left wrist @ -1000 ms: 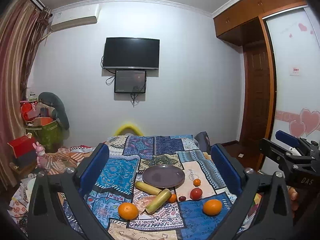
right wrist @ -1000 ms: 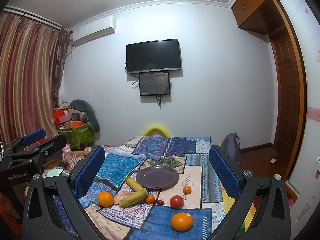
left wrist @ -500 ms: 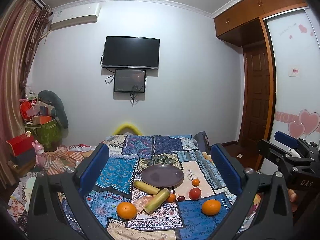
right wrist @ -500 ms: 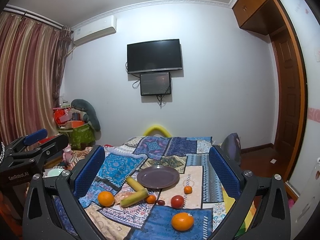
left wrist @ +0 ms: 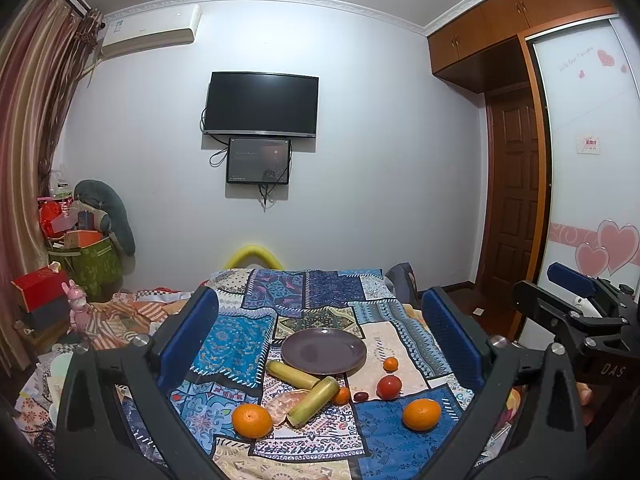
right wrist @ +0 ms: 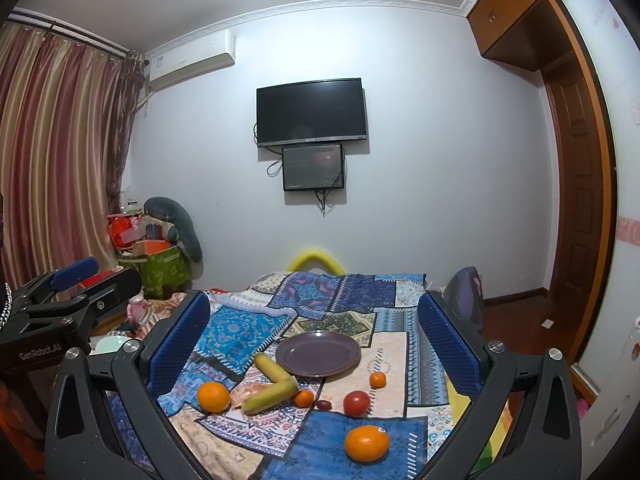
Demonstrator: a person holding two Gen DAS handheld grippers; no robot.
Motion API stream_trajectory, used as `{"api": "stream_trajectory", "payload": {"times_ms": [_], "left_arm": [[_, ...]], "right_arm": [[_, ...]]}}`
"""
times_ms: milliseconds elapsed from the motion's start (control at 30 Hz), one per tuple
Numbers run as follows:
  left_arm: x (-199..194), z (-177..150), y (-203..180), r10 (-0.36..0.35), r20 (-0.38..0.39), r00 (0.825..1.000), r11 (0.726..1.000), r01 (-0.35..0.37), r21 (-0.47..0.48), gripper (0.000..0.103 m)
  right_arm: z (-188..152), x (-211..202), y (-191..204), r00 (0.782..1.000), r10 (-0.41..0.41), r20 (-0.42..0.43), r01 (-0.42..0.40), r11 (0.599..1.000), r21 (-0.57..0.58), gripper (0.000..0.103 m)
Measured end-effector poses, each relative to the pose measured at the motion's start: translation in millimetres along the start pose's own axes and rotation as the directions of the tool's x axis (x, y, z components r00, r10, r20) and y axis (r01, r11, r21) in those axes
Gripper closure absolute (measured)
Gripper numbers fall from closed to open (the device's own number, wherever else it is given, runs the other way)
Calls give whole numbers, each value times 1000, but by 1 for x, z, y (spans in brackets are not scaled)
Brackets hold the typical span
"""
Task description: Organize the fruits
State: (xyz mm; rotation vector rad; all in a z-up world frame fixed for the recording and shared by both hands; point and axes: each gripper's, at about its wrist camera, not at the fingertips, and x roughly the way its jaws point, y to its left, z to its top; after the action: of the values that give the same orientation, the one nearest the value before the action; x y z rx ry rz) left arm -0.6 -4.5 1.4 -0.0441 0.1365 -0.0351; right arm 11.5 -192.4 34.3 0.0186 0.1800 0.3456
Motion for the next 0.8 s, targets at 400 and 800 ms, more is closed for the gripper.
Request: {"api": "stream_trajectory", "payload": {"times_ms": [400, 800], "left_arm": [[1, -1, 1, -1, -2, 1000, 1000, 1, -2, 0], [21, -6, 9, -4, -43, 999, 1000, 4, -6, 0]], "right_arm": [[-1, 1, 0, 1000, -5, 1, 5, 1000, -1, 0], [-8, 13, -8, 999, -10, -41, 10, 1000, 10, 0]]}}
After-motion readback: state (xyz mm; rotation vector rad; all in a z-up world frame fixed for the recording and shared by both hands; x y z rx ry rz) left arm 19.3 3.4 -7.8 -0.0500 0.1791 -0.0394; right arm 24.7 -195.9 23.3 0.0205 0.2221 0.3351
